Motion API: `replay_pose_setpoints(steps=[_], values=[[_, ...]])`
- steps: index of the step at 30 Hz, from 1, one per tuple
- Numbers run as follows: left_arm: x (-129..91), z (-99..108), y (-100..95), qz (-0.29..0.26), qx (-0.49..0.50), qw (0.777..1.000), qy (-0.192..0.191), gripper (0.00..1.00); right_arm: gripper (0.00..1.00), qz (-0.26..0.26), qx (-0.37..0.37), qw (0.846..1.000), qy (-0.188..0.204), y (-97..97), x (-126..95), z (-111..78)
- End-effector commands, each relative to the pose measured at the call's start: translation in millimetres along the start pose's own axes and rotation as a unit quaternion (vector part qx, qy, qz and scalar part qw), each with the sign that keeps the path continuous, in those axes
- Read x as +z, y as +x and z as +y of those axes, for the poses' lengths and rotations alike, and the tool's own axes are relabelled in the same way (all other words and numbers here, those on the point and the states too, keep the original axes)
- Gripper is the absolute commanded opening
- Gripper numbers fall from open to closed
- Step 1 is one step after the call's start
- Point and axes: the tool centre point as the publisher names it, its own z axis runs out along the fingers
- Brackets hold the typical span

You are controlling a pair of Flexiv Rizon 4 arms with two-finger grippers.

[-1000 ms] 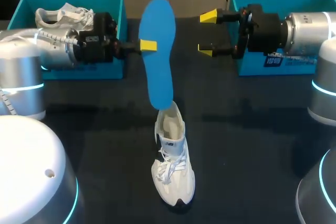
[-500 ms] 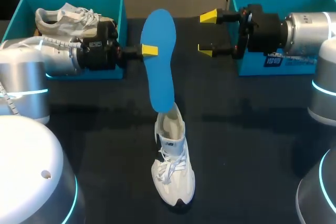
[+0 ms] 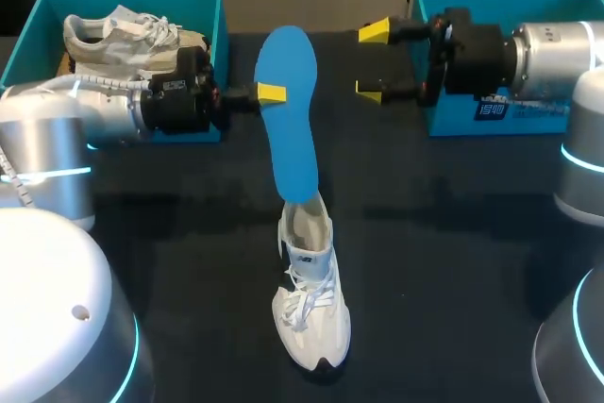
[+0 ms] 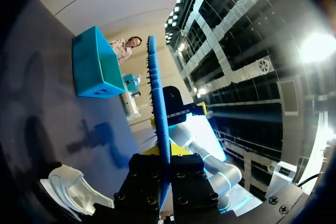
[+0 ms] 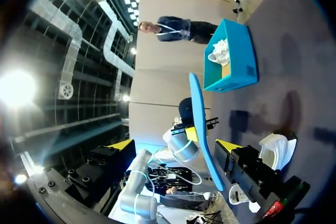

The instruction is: Take the shoe out of the shoebox, open the shoe tongue, remove and reinsert the insole, then place the shoe into the shoebox

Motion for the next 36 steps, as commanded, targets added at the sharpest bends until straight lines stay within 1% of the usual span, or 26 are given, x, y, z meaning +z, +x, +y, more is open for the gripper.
replay_pose_setpoints(steps=[1,6,12,25,26,27,28,30,33,35,36], values=[[0,2,2.9,-0.004,0.0,1.0,0.002,0.0,1.0,-0.047,0.004,0.999,0.016,7.8,0,2.7],[0,2,2.9,-0.004,0.0,1.0,0.002,0.0,1.0,-0.099,0.004,0.995,0.018,17.5,-6,-2.7],[0,2,2.9,-0.004,0.0,1.0,0.002,0.0,1.0,-0.191,0.008,0.981,0.03,41.9,0,-8.7],[0,2,2.9,-0.004,0.0,1.0,0.002,0.0,1.0,-0.191,0.008,0.981,0.03,41.9,0,-8.7],[0,2,2.9,-0.004,0.0,1.0,0.002,0.0,1.0,-0.289,0.024,0.956,0.044,67.6,20,-13.8],[0,2,2.9,-0.004,0.0,1.0,0.002,0.0,1.0,-0.385,0.038,0.92,0.059,80.1,32,-16.5],[0,2,2.9,-0.004,0.0,1.0,0.002,0.0,1.0,-0.414,0.039,0.907,0.065,80.7,34,-16.7],[0,2,2.9,-0.004,0.0,1.0,0.002,0.0,1.0,-0.423,0.041,0.902,0.071,81.4,38,-17.2],[0,2,2.9,-0.004,0.0,1.0,0.002,0.0,1.0,-0.425,0.041,0.901,0.074,80.4,41,-18.5],[0,2,2.9,-0.004,0.0,1.0,0.002,0.0,1.0,-0.434,0.049,0.896,0.077,79.7,40,-19.2],[0,2,2.9,-0.004,0.0,1.0,0.002,0.0,1.0,-0.443,0.056,0.891,0.078,80.2,41,-19.6]])
